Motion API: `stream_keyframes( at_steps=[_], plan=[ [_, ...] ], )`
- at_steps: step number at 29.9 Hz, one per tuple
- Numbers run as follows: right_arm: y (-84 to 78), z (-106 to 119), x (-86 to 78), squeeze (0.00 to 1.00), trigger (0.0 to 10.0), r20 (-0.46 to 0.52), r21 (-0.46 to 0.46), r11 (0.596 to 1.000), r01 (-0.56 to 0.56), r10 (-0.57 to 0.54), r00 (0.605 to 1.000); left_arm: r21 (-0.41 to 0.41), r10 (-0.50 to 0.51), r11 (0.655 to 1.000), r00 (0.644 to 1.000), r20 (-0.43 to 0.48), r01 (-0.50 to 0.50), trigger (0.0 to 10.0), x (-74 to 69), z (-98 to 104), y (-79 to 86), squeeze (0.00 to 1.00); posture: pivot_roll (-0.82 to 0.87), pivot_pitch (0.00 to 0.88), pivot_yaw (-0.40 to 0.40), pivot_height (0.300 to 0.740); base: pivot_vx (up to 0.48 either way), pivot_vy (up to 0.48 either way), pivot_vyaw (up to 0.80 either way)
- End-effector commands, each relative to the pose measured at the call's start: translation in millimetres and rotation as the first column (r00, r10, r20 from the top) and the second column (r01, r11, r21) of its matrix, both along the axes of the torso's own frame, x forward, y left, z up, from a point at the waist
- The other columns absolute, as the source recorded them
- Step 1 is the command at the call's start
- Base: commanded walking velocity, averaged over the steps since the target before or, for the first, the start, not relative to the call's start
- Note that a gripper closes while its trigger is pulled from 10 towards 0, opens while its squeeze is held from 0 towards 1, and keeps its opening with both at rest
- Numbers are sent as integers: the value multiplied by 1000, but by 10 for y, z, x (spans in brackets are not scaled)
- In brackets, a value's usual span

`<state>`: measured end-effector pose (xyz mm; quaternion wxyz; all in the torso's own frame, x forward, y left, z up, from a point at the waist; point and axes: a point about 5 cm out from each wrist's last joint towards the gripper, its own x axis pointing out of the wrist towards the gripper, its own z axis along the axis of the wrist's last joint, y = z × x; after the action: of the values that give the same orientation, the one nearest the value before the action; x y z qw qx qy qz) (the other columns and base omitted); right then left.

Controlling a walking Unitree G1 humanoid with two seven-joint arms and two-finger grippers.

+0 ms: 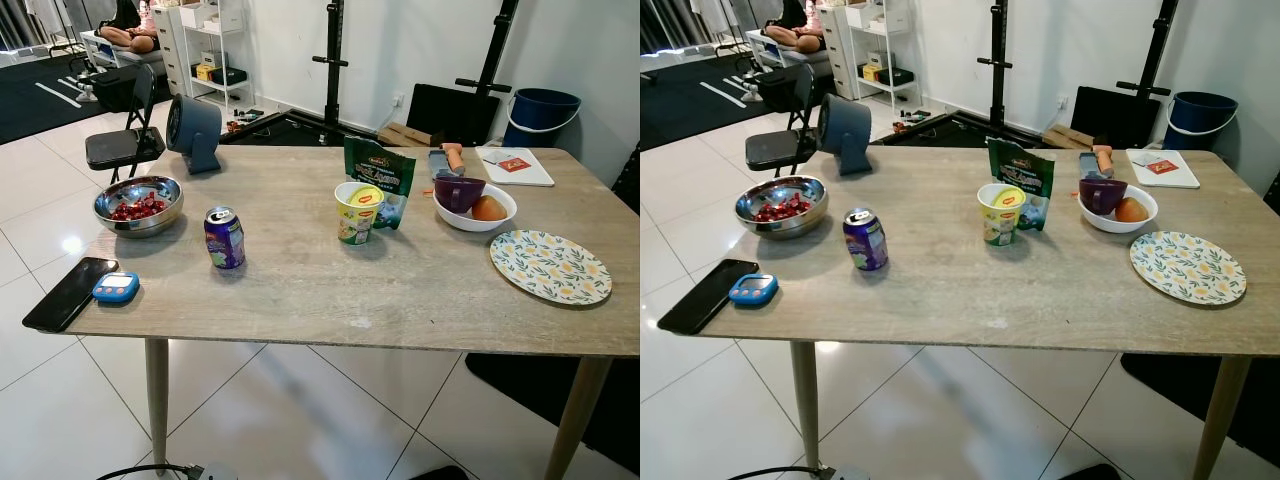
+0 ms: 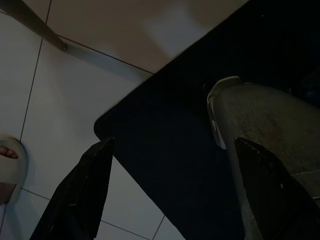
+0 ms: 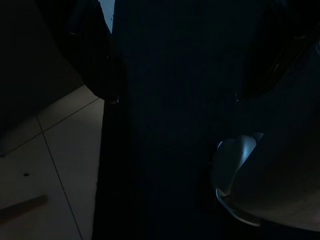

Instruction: Restocking fridge

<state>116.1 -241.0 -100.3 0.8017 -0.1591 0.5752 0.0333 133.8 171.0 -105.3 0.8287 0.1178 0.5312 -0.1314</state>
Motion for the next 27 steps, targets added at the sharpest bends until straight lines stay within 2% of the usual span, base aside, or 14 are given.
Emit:
stream_keyframes(
  at_steps=[1,27],
  plan=[
    [38,-9,1,0,10000,-1,10,1000,-10,10,1000,-20,4,1000,997,-75,-6,10000,-171,-59,-34,0,-27,62,-3,740,0,0,0],
    [40,-10,0,0,10000,-2,14,1000,-10,10,1000,-26,5,1000,997,-81,-8,10000,-172,-61,-47,0,-30,61,-4,740,0,0,0]
  ],
)
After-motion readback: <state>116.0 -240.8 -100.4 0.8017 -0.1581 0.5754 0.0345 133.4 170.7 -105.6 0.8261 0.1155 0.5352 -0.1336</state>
